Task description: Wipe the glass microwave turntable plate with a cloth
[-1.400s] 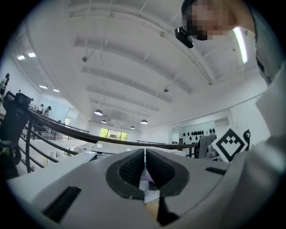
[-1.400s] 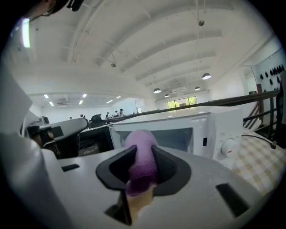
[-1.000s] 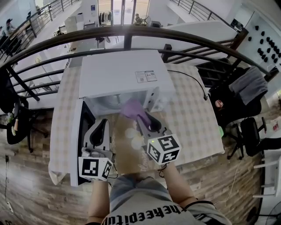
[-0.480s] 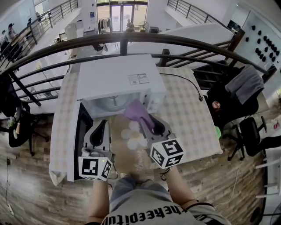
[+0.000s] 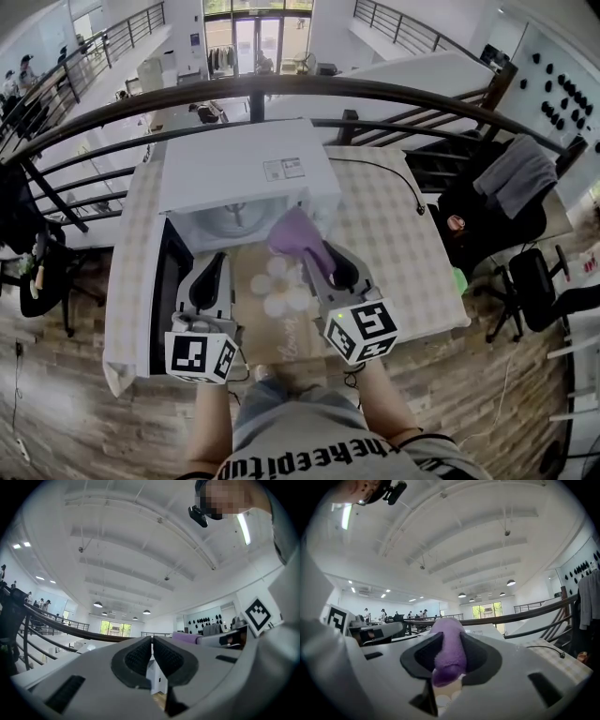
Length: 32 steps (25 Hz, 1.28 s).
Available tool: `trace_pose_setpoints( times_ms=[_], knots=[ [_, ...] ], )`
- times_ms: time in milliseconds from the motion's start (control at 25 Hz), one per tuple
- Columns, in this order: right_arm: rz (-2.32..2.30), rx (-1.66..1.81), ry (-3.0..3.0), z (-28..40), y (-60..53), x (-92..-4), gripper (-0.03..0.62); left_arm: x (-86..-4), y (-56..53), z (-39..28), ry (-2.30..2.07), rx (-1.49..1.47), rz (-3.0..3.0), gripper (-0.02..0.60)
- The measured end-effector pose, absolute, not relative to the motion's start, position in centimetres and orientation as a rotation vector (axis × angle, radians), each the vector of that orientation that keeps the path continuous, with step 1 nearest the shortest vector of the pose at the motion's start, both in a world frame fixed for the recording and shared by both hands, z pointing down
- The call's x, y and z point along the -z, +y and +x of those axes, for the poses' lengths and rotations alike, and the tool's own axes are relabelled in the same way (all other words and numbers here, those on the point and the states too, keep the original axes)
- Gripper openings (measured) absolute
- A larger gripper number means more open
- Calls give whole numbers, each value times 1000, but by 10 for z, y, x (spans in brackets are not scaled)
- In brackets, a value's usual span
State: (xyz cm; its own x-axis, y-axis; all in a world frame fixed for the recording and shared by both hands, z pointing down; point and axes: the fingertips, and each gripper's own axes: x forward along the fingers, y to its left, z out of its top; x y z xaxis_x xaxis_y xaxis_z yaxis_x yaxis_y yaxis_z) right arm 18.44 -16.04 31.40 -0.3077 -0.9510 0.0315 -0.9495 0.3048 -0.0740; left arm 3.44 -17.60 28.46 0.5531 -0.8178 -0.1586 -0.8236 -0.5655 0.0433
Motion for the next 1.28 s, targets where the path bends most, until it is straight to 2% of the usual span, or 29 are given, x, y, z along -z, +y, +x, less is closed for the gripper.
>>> trace_pose_setpoints(
  times_ms=[1280],
  knots=[
    [-1850, -49, 2452, 232, -107, -284, 110, -269, -130, 72, 1468, -269, -2697, 15]
  ],
)
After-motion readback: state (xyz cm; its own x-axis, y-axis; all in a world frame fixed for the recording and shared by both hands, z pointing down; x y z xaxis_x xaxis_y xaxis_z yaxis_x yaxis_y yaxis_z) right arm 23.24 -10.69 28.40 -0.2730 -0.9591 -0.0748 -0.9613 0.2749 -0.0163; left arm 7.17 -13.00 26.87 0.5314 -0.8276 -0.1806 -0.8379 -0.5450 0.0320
